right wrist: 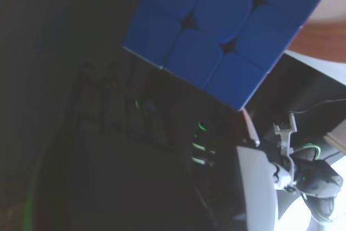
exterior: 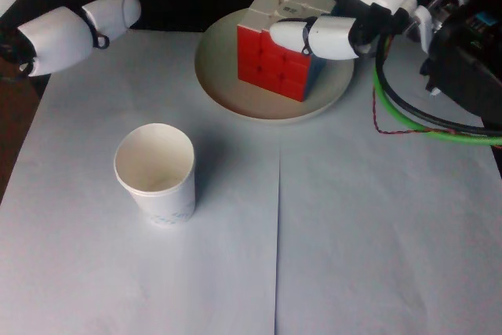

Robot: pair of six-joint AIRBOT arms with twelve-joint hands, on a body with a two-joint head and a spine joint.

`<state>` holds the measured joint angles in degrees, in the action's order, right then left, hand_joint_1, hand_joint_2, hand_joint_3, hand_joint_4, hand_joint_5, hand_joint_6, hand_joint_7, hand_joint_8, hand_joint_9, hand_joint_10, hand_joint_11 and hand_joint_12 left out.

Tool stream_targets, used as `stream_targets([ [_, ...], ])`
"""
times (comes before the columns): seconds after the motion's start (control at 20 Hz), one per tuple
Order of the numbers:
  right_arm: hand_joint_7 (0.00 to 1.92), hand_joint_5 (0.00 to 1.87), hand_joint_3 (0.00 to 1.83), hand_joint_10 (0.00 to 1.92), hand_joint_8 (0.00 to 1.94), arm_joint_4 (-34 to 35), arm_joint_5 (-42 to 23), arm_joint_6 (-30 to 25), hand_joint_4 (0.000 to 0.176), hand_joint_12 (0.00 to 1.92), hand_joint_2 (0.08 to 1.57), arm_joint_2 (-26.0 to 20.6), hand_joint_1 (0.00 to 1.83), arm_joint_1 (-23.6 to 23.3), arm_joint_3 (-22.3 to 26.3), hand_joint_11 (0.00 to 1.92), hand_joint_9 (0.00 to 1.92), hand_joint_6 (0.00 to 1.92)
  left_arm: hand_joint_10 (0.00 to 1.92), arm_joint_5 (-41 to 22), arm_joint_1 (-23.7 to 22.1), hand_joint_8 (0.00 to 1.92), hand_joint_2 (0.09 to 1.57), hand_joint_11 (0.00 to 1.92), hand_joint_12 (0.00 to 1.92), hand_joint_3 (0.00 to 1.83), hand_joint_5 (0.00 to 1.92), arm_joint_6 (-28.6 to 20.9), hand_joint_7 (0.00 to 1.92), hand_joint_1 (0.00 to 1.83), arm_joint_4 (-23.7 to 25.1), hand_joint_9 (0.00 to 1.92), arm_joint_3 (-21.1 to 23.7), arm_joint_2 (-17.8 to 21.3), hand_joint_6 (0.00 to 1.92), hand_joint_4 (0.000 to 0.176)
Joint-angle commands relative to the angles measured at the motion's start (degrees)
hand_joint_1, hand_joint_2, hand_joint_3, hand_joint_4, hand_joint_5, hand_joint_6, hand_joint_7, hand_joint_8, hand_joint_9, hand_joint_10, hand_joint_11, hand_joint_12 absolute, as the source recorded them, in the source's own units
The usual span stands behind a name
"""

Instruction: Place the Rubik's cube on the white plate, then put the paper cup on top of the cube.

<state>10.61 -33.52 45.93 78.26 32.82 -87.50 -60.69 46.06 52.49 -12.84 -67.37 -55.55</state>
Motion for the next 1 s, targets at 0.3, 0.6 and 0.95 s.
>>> stream_targets([
  [0.3,0.00,0.00,0.00,0.00,0.00,-0.1,-12.7,7.7,0.176,0.00,1.17,-8.9,0.39,-0.4,10.1,0.00,0.00,0.00,0.00,-7.3,-0.3,0.00,1.31,0.00,0.27,0.00,0.04,-0.4,0.00,0.36,0.0,0.00,0.1,0.2,0.00,0.114],
  [0.6,0.00,0.00,0.00,0.00,0.00,-4.1,-21.4,7.7,0.161,0.00,1.12,-19.9,0.39,5.0,21.6,0.00,0.00,0.00,0.00,-8.3,1.4,0.00,1.28,0.00,0.22,0.00,0.02,-0.3,0.00,0.36,-0.1,0.00,1.8,2.2,0.00,0.094],
  [0.95,0.00,0.00,0.00,0.00,0.00,-4.5,-26.0,15.8,0.126,0.00,1.11,-30.6,0.36,12.1,32.8,0.00,0.00,0.00,0.00,-11.1,4.3,0.00,1.11,0.00,0.00,0.00,0.00,-0.7,0.00,0.38,2.5,0.00,5.8,5.4,0.00,0.131],
])
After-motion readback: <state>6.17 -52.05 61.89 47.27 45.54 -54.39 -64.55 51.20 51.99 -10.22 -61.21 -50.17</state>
